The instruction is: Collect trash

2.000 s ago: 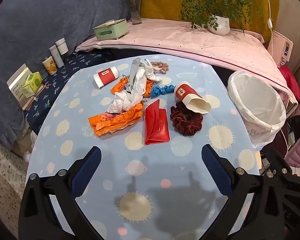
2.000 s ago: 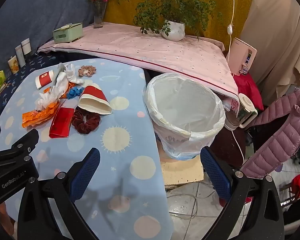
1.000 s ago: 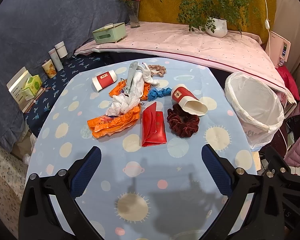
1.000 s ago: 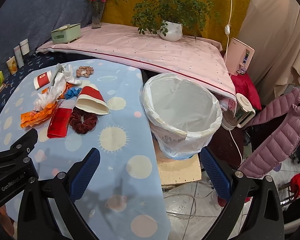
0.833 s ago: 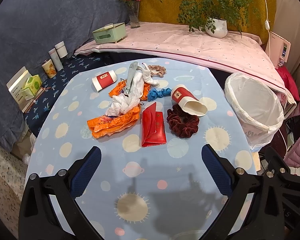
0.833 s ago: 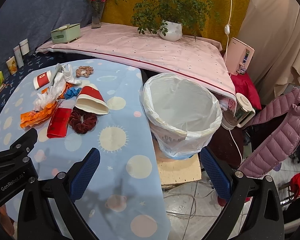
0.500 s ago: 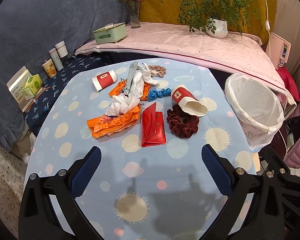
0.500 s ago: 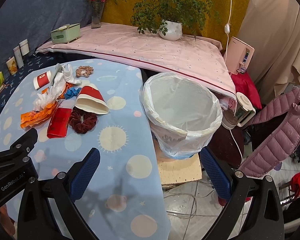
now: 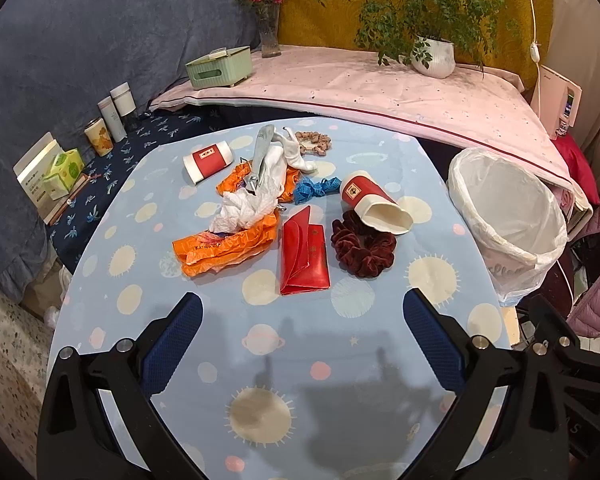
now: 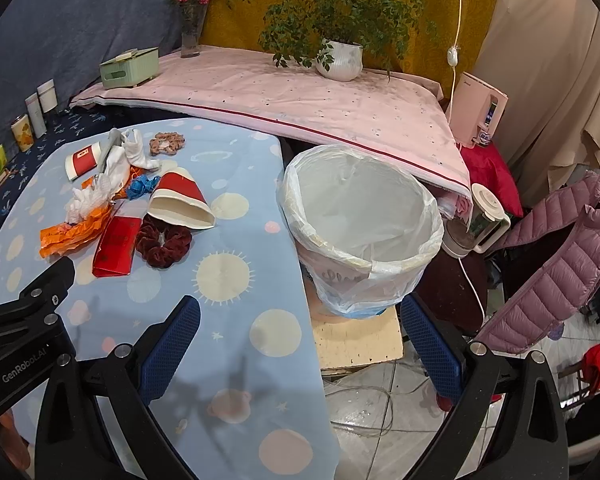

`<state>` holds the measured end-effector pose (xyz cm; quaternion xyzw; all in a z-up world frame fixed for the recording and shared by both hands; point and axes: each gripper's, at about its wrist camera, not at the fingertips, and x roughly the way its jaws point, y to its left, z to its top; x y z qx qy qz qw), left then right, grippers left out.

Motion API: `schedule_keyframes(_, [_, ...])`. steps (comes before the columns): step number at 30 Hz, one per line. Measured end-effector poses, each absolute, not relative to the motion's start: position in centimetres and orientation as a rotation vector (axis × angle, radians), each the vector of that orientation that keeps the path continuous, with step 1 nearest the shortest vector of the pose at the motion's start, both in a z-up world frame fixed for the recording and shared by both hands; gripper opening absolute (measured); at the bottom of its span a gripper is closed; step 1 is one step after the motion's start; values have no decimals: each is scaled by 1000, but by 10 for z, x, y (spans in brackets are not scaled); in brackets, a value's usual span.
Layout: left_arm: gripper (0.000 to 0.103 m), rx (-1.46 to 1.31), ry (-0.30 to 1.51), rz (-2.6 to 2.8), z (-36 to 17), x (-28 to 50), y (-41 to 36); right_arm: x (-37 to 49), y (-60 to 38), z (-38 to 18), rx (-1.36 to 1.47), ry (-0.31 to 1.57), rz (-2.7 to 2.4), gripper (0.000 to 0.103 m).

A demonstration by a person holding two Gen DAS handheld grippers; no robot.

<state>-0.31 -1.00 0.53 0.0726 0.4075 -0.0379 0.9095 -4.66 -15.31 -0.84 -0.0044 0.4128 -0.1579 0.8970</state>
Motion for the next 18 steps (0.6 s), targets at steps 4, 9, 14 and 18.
schedule_keyframes(4, [96,150,840,-77,5,-3,-9,-47,-153,-8,-10,852,-323,96])
schedule_keyframes(9, [96,150,839,-76,5,-3,-9,-47,-153,-9,-8,855,-326,96])
schedule_keyframes(14, [96,149,840,-78,5,-3,-9,-46,-153,-9,-8,855,-326,96])
schedule_keyframes(18, [96,150,840,-78,5,-3,-9,-46,-153,-10,-2,875,-335,96])
